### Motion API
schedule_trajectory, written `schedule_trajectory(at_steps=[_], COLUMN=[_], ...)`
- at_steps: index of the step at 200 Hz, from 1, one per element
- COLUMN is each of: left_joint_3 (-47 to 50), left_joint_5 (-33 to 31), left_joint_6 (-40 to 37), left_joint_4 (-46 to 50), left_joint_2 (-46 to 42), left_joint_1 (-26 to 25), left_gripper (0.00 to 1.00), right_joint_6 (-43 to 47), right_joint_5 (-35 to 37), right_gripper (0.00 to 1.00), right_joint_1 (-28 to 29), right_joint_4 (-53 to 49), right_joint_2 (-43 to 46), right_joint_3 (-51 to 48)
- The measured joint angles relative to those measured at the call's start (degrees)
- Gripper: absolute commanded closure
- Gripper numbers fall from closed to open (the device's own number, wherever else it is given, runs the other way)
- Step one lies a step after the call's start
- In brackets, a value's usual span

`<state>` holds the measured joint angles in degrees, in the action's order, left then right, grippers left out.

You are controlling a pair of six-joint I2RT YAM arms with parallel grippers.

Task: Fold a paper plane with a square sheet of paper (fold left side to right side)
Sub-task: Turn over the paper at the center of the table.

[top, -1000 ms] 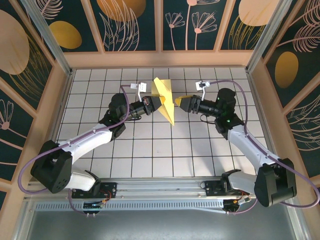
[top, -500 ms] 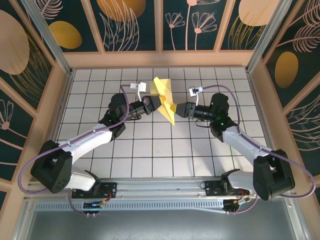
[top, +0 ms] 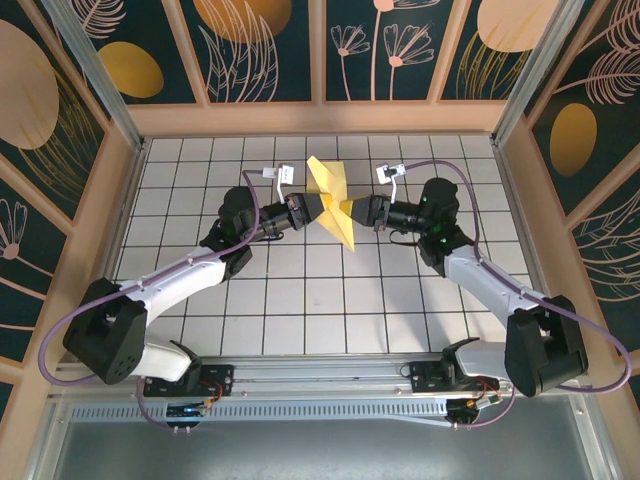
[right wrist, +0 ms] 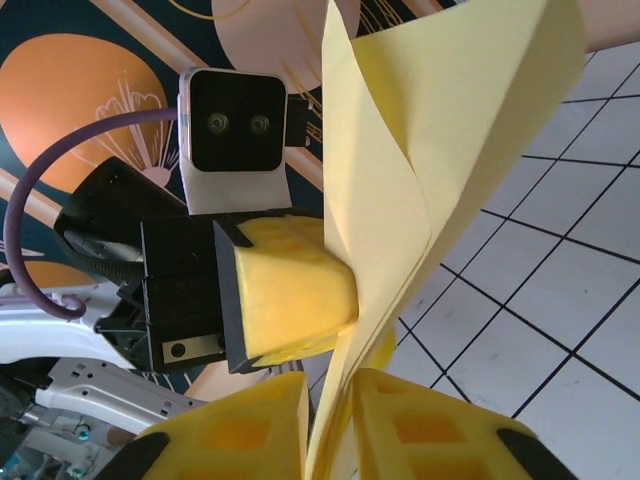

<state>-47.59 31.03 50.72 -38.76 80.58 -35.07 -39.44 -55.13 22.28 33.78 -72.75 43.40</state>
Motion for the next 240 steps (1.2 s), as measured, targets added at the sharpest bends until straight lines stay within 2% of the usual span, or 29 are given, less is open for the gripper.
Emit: schedule_trajectory(at_steps=[33,58,83,104,130,158,178,203,240], left_joint_3=[-0.1,-0.1,-0.1,0.3,3.3,7.6,10.3,11.7,11.8], left_joint_5=[-1.1,-4.8,-11.4,-19.9,-31.1,-41.9,-48.2,-53.9,-58.2], left_joint_6=[-0.8,-3.5,-6.0,-8.1,-8.7,-8.4,-7.7,-7.1,-6.9], left_joint_4=[1.2,5.7,11.6,16.8,22.4,28.0,31.6,35.0,37.2], left_joint_2=[-0.3,-2.4,-6.4,-11.0,-17.7,-24.7,-29.6,-33.7,-36.1], left_joint_1=[0.0,-0.1,-0.1,-0.1,-0.1,-0.1,-0.1,-0.1,-0.1], left_gripper=[0.71,0.48,0.42,0.41,0.41,0.4,0.4,0.4,0.39], right_joint_6=[2.5,6.1,11.5,18.6,26.1,31.5,33.9,36.4,38.3], right_joint_5=[1.2,3.5,9.4,21.1,40.1,62.9,76.5,87.5,95.9], right_gripper=[1.0,1.0,1.0,1.0,1.0,1.0,1.0,1.0,1.0], right_joint_1=[0.0,0.0,0.8,5.2,13.8,22.3,26.5,29.2,30.1], right_joint_4=[-3.9,-9.4,-17.7,-27.6,-38.3,-46.6,-51.5,-55.3,-58.5], right_joint_2=[-0.1,0.0,0.5,0.6,-1.6,-10.1,-18.1,-26.7,-35.9], right_joint_3=[0.9,2.7,5.5,9.8,15.9,21.0,23.3,24.1,25.6])
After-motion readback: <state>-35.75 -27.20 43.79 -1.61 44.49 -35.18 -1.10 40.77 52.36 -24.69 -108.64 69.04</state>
